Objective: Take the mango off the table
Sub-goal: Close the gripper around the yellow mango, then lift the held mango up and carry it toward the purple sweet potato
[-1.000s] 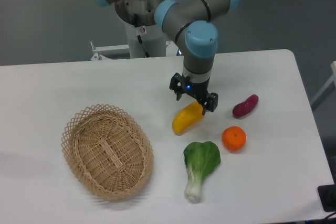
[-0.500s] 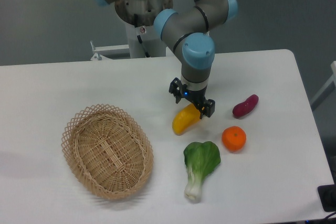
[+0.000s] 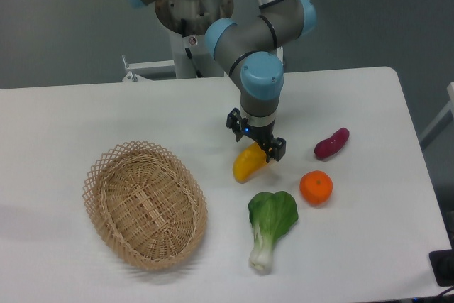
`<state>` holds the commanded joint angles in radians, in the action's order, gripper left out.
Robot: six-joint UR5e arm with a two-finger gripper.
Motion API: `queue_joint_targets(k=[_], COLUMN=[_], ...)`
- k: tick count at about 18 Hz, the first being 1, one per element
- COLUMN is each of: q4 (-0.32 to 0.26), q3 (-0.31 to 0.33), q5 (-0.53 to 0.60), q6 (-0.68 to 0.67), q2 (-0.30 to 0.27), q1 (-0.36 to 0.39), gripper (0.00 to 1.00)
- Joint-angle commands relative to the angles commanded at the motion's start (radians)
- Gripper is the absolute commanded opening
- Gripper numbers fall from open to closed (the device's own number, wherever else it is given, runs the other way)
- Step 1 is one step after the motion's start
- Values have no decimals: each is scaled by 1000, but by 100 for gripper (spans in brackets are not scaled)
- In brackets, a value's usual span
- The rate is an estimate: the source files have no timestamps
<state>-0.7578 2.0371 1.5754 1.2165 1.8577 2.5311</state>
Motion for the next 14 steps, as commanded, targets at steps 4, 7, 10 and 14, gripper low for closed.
queue_joint_targets(k=[4,7,10,14], q4=[0,0,-2,-9], q3=[-5,-6,-15,-38], q5=[11,29,29,19], q6=[-11,-6,0,3], q2=[-2,-3,-14,-41], q1=[0,0,5,20], gripper=[41,37,37,37])
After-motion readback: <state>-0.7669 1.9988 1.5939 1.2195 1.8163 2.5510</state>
